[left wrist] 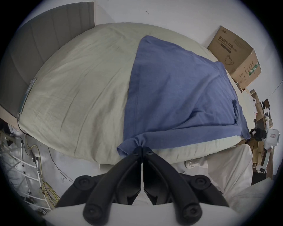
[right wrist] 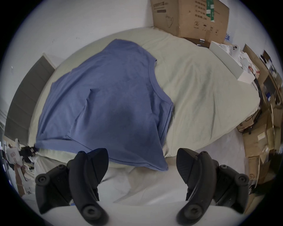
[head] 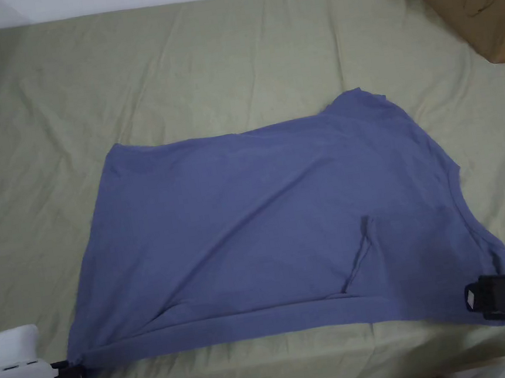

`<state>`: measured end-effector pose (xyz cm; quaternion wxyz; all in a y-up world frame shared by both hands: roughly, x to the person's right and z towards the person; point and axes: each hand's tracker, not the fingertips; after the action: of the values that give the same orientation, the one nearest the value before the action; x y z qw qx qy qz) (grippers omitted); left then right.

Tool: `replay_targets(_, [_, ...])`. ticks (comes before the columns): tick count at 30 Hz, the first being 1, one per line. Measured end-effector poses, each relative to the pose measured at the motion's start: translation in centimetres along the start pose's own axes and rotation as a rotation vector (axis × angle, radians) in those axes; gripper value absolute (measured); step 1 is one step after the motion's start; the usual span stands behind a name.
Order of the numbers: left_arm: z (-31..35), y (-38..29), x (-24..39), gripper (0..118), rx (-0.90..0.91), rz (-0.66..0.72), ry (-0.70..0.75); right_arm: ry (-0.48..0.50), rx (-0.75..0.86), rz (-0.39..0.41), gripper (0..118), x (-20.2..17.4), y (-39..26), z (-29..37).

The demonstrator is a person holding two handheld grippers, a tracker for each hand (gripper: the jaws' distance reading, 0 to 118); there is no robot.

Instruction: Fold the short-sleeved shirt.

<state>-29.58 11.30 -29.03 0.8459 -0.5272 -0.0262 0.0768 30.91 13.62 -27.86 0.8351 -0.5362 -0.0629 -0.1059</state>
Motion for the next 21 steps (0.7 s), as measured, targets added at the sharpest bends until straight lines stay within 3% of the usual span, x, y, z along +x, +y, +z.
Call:
replay_targets(2, [0.4, 0.1, 0.1, 0, 0.005, -0.006, 0.0, 0.014, -0.036, 0.042, 93, -0.3, 0.0, -1.1])
replay_targets(3, [0.4, 0.2, 0.0, 0, 0.006, -0.009, 0.0, 0.009, -0.055, 0.045, 86, -0.6, 0.0, -1.4])
replay_targets(4, [0.4, 0.2, 0.0, 0, 0.005, -0.011, 0.003, -0.001, -0.079, 0.055, 63, -0.8, 0.0, -1.9])
replay_targets(5, [0.5, 0.2, 0.0, 0, 0.007, -0.013, 0.005, -0.055, -0.1, 0.039, 20, -0.9, 0.0, -2.7])
replay_targets(7, [0.5, 0.3, -0.1, 0, 0.012, -0.012, 0.003, -0.005, -0.102, -0.035, 16, -0.7, 0.0, -2.9])
replay_targets(9, [0.8, 0.4, 0.1, 0, 0.014, -0.011, 0.003, -0.004, -0.085, -0.01, 12, -0.5, 0.2, -2.1])
replay_targets(15, [1.6, 0.7, -0.3, 0, 0.03, -0.011, 0.008, 0.039, -0.048, -0.069, 11, 0.0, 0.6, 0.5])
replay_targets(21, [3.9, 3.4, 0.6, 0, 0.08, -0.027, -0.006, 0.13, 0.021, -0.184, 11, 0.9, 4.7, 2.8])
